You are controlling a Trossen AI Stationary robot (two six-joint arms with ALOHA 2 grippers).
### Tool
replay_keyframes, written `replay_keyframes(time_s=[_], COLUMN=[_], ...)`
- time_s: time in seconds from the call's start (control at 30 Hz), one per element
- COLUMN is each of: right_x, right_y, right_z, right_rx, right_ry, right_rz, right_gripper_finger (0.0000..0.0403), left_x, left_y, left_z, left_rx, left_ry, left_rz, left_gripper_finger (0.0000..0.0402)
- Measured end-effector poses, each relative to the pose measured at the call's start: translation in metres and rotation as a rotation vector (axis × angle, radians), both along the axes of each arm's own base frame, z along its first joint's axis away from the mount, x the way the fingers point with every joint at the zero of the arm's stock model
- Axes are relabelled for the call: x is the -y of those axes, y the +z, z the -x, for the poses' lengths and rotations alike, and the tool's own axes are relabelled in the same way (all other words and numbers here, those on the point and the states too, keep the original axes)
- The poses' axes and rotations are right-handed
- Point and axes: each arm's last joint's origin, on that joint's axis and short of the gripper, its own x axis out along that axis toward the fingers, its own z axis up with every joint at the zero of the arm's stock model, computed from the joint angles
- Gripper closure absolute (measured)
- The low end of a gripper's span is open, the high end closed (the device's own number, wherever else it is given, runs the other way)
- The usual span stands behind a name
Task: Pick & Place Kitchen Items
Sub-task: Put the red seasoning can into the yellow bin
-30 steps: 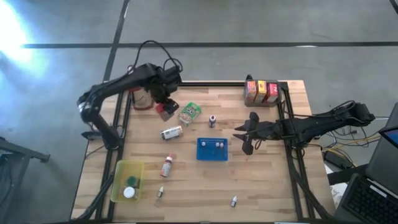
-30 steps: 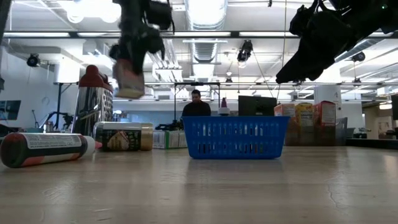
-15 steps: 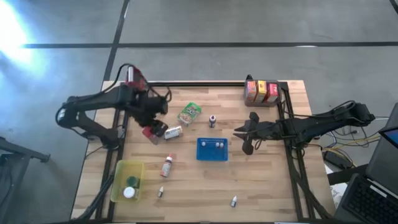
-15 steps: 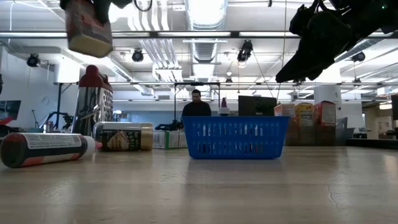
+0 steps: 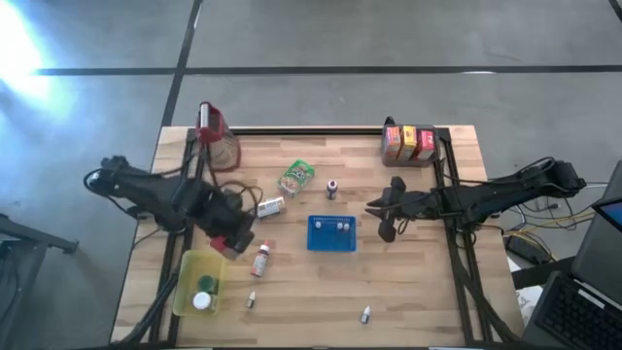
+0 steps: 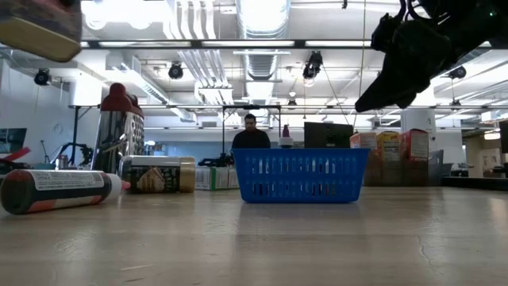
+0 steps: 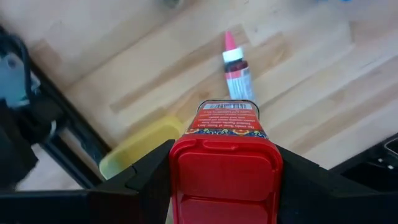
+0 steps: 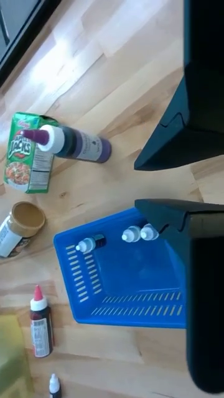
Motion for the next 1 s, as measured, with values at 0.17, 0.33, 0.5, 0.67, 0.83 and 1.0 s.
replay_keyframes(time_s=[0.17, 0.33, 0.5, 0.67, 0.83, 1.0], right_x=[0.0, 0.0, 0.0, 0.0, 0.0, 0.0], right_y=[-0.001, -0.001, -0.001, 0.0, 0.0, 0.0], right_z=[0.0, 0.0, 0.0, 0.0, 0.0, 0.0], right_rx=[0.005, 0.008, 0.011, 0.013, 0.017, 0.017], right_ry=[-0.014, -0.02, -0.025, -0.03, -0.04, -0.04], right_rz=[-0.021, -0.03, -0.037, -0.044, -0.058, -0.058], right_gripper_finger=[0.0299, 0.0284, 0.0271, 0.0263, 0.0265, 0.0282], left_x=[0.022, 0.038, 0.046, 0.046, 0.044, 0.045], left_y=[-0.008, -0.018, -0.031, -0.042, -0.049, -0.056], left_z=[0.011, 0.027, 0.045, 0.059, 0.072, 0.086], left_rx=[-0.016, -0.04, -0.069, -0.094, -0.105, -0.122], left_ry=[0.037, 0.084, 0.133, 0.165, 0.176, 0.211], left_rz=[-0.032, -0.04, -0.057, -0.072, -0.071, -0.068], left_gripper_finger=[0.0175, 0.0175, 0.0175, 0.0175, 0.0175, 0.0175])
